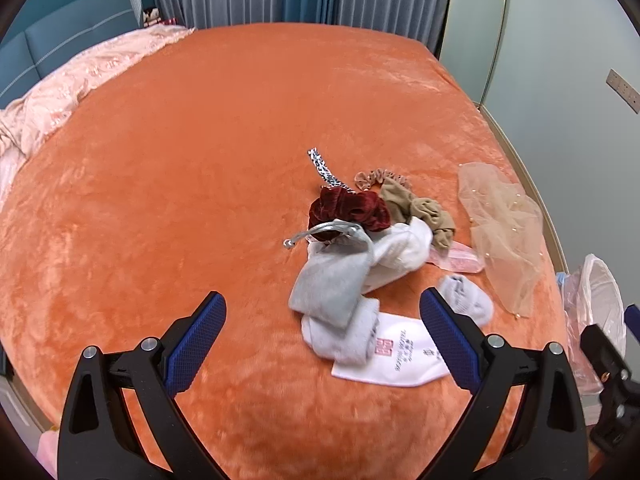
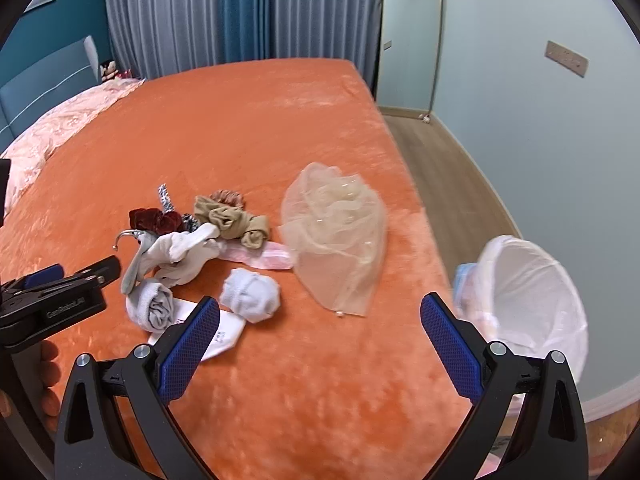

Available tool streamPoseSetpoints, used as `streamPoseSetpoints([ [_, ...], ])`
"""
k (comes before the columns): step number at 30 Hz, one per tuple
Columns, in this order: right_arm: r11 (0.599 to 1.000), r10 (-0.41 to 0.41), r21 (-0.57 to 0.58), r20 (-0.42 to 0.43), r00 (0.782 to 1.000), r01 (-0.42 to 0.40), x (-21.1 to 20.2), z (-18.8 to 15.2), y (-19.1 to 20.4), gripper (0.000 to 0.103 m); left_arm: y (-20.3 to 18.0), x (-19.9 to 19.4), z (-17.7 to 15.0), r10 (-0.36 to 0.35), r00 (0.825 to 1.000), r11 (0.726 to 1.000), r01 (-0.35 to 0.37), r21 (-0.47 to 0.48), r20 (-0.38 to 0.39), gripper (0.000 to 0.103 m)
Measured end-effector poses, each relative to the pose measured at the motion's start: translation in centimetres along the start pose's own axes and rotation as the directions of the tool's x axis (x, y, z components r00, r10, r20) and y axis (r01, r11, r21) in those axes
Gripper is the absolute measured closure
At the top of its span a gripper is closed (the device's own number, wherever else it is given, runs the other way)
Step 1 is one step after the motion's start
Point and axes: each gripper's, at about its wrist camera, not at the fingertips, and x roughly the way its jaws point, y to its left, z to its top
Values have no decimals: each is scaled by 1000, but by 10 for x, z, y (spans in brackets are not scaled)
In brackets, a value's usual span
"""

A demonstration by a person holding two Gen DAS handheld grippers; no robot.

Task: Collect trash
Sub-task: 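Grasp the grey sock with the left tool while the right tool grasps a white sock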

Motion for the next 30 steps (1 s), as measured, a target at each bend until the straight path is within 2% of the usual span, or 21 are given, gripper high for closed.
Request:
streamPoseSetpoints([
  [6,1000,25,-4,-46,999,-25,34,6,18,7,17,34,7,-24,999,999,22,-40,-47,12],
  [10,1000,28,-10,-76,997,-29,58,9,30,7,27,51,8,-87,992,994,80,-77,-87,26],
  [16,999,33,-19,-140,990,-36,95,6,43,11,31,62,4,-167,980,984,159,-77,-111,49],
  [19,999,46,-15,-172,984,-49,107,3,44,18,29,67,2,-202,971,978,192,-81,-129,63],
  [22,998,68,4,-210,975,-69,119,-1,45,31,31,70,1,-231,963,971,218,-96,-141,75],
  [24,995,101,31,-232,968,-96,124,-3,43,41,32,68,1,-236,962,970,224,-97,-138,87],
  [26,991,134,52,-243,961,-125,126,-4,43,52,32,66,1,-234,963,970,223,-95,-137,93],
  [30,990,143,37,-241,960,-138,123,-4,48,60,33,58,2,-228,965,971,217,-98,-127,96],
])
